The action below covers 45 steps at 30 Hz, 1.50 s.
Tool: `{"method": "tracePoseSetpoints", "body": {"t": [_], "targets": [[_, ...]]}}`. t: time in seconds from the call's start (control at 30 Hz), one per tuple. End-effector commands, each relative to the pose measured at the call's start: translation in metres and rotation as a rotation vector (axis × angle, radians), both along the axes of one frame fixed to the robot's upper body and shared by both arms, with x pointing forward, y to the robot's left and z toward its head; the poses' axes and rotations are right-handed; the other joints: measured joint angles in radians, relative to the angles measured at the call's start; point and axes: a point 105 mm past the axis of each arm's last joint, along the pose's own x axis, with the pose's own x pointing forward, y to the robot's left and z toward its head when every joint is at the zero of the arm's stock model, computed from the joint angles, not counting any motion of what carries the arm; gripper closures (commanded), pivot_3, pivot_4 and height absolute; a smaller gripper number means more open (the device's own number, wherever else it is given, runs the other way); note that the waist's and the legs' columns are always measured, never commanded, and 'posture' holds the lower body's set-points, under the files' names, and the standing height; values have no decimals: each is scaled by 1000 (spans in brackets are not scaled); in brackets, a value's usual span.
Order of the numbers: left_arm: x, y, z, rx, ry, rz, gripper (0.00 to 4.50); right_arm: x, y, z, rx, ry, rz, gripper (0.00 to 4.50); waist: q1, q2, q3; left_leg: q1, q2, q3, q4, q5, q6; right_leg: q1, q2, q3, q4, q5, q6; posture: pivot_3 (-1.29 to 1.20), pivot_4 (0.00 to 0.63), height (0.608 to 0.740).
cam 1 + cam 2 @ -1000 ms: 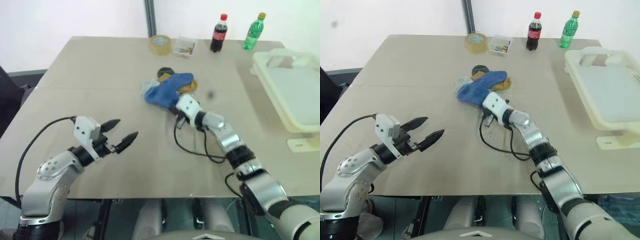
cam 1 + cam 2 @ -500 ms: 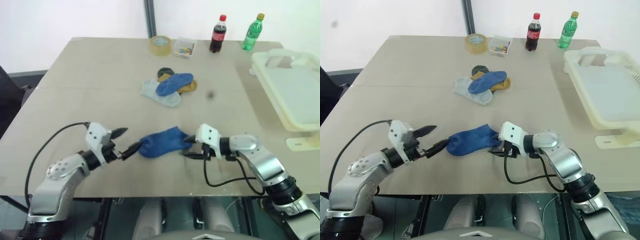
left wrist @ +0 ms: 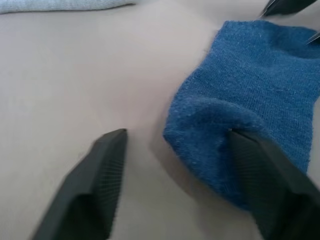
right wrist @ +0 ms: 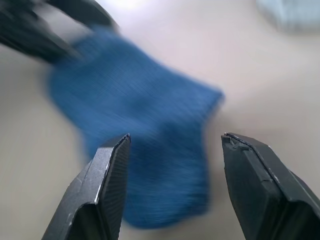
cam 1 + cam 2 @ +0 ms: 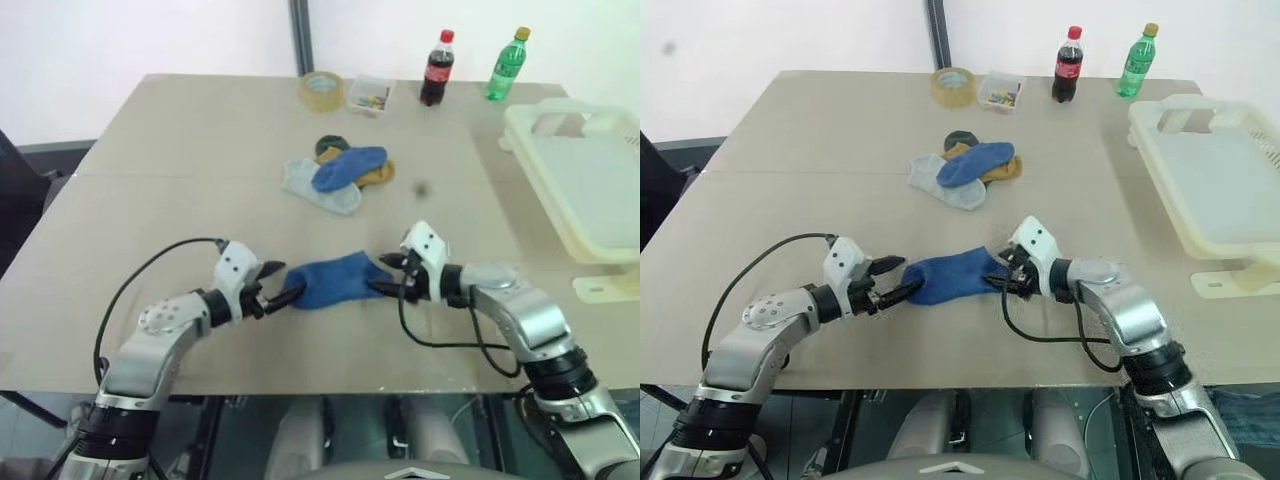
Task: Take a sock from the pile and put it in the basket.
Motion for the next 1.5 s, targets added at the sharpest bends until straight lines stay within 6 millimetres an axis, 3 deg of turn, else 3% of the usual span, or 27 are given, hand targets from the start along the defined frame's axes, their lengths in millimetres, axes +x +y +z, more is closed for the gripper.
{"method": "tracePoseSetpoints", "body": {"t": [0.03,0.07,0.1,0.17,0.33,0.5,0.53,0.63,0.73,0.77,0.83,0.97,1.13,1.2,1.3,1.5], "targets": [[-5,-6,-4,0,16,-33,3214,0,-5,-16,-65,10,1,3116,-1,-1,-1,0,0,0,0,0,0,0,0,0,0,0,0,0,150,740],[-7,-6,-2,-7,12,-37,3214,-4,-5,-13,-51,12,18,3116,0,-1,-1,1,0,0,0,0,0,1,0,0,0,0,0,0,150,740],[-9,-6,-1,-13,10,-43,3791,-8,-6,-11,-41,15,34,3684,0,-1,-1,1,0,0,0,0,0,1,0,0,0,0,0,0,150,740],[-16,-7,1,-15,11,-77,4461,-24,-12,-8,-46,37,88,4400,3,-1,-1,1,1,-1,0,0,0,1,0,-1,0,0,0,0,150,740],[-28,-11,4,-10,13,-122,4490,-58,-27,-13,-102,103,149,4459,5,-1,-1,-1,0,-1,0,0,0,1,-2,0,-1,0,0,0,150,740],[-31,-22,3,-38,33,-161,4490,-51,-39,-18,-139,65,20,4459,6,-1,-1,0,0,-2,0,0,1,1,-5,-2,-1,-1,0,0,150,740],[-32,-25,4,-56,43,-173,4500,-50,-40,-18,-138,70,18,4173,6,-1,-1,0,0,-2,0,0,1,1,-5,-2,-1,-1,-1,0,150,740],[-32,-28,5,-68,51,-180,3622,-46,-43,-12,-122,37,-5,3166,6,-1,-1,0,0,-2,1,0,1,1,-4,-2,-1,-1,-1,0,150,740],[-26,-20,11,-81,25,-135,2220,-40,-42,6,-88,-27,-16,1762,6,-1,-1,1,0,-2,2,0,1,2,-4,-3,-1,-1,-1,0,150,740],[-26,-17,14,-92,15,-127,2162,-38,-41,14,-65,-42,-8,1306,6,-1,-1,1,0,-2,2,0,1,2,-4,-3,-1,-1,-1,0,150,740],[-24,-10,22,-105,-18,-108,2162,-28,-34,33,-16,-102,6,1306,5,-1,0,0,0,-2,2,0,1,2,-4,-3,-1,-1,-1,0,150,740],[-13,1,40,-138,-105,-48,2162,21,-12,69,36,-249,-36,1306,-5,-1,1,0,2,-1,2,0,1,1,1,-1,0,0,0,0,150,740],[4,18,55,-131,-209,90,2162,96,26,85,-17,-437,-143,1306,0,-2,1,-1,2,-1,1,0,0,-1,4,0,0,0,0,0,150,740],[8,25,60,-124,-244,148,2162,113,42,90,-19,-479,-172,1306,-2,-2,1,-2,1,-1,0,0,0,-1,3,0,0,0,0,0,150,740],[8,33,62,-115,-265,204,2162,123,61,89,-27,-509,-180,1306,-5,-3,2,-4,0,3,0,3,-4,-4,2,3,0,0,0,0,150,740],[-3,38,61,-110,-277,260,2162,121,84,76,-62,-513,-144,1306,-5,-3,2,-7,0,3,-2,2,-5,-6,-1,2,-2,0,0,0,150,740]]}}
